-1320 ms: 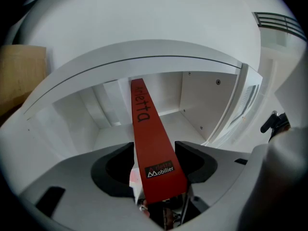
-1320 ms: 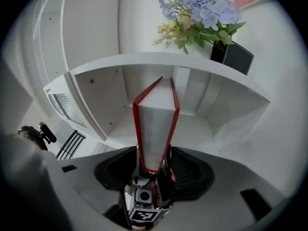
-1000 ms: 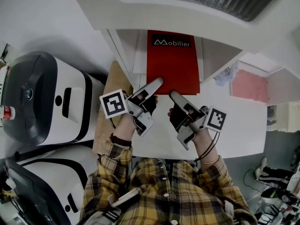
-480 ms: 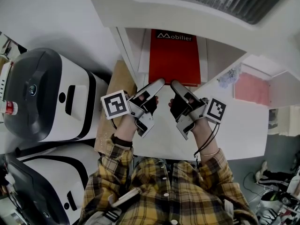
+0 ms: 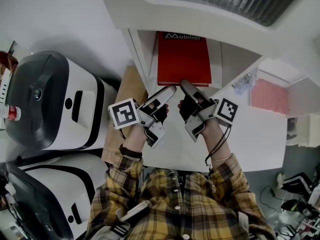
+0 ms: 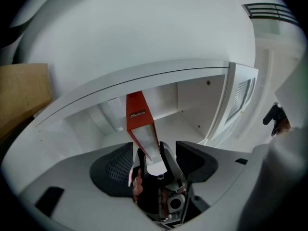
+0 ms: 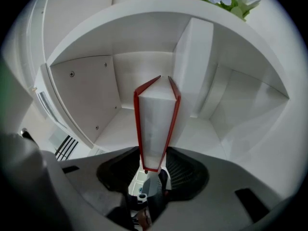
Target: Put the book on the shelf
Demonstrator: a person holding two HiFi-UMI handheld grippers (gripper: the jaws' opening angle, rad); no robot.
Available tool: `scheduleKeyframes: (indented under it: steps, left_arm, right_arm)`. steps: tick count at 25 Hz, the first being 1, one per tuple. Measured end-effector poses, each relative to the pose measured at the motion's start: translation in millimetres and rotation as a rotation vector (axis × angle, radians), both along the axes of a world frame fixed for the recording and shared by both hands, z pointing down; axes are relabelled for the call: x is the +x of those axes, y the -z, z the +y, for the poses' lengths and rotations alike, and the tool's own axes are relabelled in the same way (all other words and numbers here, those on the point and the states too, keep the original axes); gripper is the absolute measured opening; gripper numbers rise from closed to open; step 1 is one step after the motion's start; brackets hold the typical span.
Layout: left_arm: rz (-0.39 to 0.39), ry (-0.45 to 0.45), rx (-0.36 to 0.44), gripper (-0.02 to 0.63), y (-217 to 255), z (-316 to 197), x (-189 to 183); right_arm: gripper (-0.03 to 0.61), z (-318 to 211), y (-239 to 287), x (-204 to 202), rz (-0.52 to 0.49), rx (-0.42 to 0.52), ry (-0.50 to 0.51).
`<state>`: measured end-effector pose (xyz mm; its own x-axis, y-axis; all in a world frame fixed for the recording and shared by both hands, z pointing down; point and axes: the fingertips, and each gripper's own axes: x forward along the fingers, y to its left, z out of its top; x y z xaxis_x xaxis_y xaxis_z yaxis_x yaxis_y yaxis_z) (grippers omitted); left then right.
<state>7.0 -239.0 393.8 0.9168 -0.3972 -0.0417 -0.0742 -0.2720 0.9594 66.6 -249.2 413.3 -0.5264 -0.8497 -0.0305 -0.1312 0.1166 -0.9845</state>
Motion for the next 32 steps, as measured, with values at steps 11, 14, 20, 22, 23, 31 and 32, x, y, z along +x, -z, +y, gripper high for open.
scheduleKeyframes:
  steps: [11,14,20,22,23,31,32]
  left_arm:
    - [-0.017,0.016,0.011,0.276,6.0,12.5,-6.3]
    - [-0.021,0.017,0.022,0.276,9.2,15.7,-3.8]
    - [-0.035,0.013,0.059,0.276,15.9,23.8,-1.9]
    - [-0.04,0.008,0.089,0.276,21.5,29.1,0.1]
    - [-0.04,0.006,0.107,0.276,24.8,32.7,1.4]
    - [-0.069,-0.014,0.251,0.275,52.9,72.9,13.7]
    - [-0.073,-0.021,0.273,0.275,56.5,79.8,15.9]
  right_arm:
    - [0.169,-0.8,3.9,-8.7,0.008,0.002,0.011]
    - [0.169,3.8,5.8,-6.7,0.015,0.004,0.018]
    - [0.169,20.8,13.7,-8.7,0.06,0.044,0.052]
    - [0.169,30.2,22.3,-8.1,0.101,0.076,0.065]
    - [0.169,35.6,26.6,-6.9,0.125,0.092,0.068]
    - [0.16,82.4,73.6,7.1,0.337,0.28,0.085]
    - [0.156,89.3,79.1,8.2,0.364,0.302,0.085]
